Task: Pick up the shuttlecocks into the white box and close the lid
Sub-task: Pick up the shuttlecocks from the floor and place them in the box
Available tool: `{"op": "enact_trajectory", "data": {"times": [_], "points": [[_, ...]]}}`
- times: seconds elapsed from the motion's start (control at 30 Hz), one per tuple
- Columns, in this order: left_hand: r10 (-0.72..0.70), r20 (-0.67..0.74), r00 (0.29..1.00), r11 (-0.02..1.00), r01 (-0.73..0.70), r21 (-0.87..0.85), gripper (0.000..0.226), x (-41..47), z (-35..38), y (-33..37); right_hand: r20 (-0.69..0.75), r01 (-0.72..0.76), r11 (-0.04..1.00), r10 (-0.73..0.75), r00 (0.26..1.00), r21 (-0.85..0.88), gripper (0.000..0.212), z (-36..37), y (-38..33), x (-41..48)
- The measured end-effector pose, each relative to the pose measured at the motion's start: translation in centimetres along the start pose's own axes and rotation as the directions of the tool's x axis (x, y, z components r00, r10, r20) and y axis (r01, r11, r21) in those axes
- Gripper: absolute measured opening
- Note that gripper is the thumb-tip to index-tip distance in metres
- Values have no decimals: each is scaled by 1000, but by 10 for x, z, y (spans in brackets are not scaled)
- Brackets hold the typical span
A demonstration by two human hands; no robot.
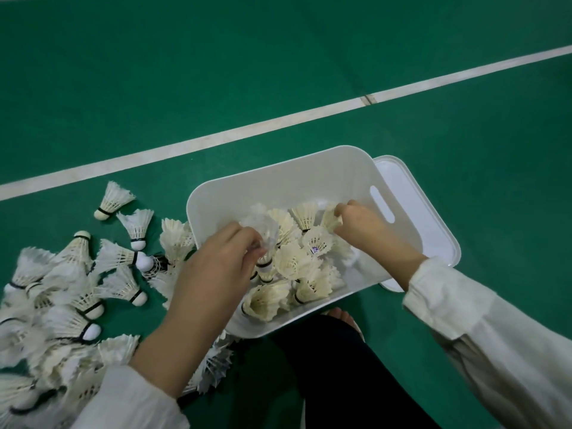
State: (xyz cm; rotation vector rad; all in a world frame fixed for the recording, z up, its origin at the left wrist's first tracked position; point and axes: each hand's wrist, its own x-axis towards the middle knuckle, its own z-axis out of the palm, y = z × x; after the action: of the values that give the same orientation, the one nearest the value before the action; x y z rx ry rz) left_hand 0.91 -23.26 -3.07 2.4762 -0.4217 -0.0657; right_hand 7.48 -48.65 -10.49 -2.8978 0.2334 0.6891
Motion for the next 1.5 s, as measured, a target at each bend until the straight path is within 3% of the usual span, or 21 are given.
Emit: {"op": "enact_trajectory", "data": {"times": [0.07,0.17,0.23,0.3,0.43,0.53,0.63,0.7,0.8,0.97,1.07,1.17,1.3,1.5], "points": [[15,7,1000,1000,-15,21,8,0,2,1,-90,48,992,-38,995,119,40,-11,-9,-18],[51,18,999,998,-52,25,8,2,4,2,-278,310,863,-209,938,399,38,-37,-34,-68],[85,37,996,996,-86,13,7,3,6,6,-251,474,729,-403,880,494,40,-46,-52,-101],[118,64,991,993,-119,8,5,3,8,9,-175,534,704,-518,837,469,39,-41,-65,-115],[184,105,977,979,-191,68,20,2,5,6,-122,493,805,-481,868,330,11,-28,-71,-106],[141,78,987,989,-145,39,18,7,-13,9,-198,479,840,-439,876,254,12,-32,-61,-90],[113,82,990,989,-120,82,18,21,-29,7,-298,314,915,-235,925,254,17,-40,-40,-60],[76,203,976,982,-109,155,19,34,-34,-1,-265,205,951,-141,954,231,21,-39,-26,-34],[9,452,892,927,-178,332,20,42,-39,-14,-96,109,971,-91,991,212,26,-33,-15,-6],[25,668,744,781,-431,451,22,33,-62,-32,35,161,972,-169,985,174,30,-27,-21,0],[30,691,722,747,-476,465,23,25,-84,-44,6,237,969,-238,971,63,29,-41,-34,-13],[-3,627,779,802,-373,467,23,12,-103,-61,-33,389,921,-388,921,8,23,-70,-62,-40],[-87,475,876,906,-129,403,22,-15,-103,-96,-2,576,811,-579,815,-100,22,-91,-125,-75],[-260,286,922,940,174,293,18,-78,-91,-152,154,716,687,-699,698,-122,23,-33,-228,-90]]}}
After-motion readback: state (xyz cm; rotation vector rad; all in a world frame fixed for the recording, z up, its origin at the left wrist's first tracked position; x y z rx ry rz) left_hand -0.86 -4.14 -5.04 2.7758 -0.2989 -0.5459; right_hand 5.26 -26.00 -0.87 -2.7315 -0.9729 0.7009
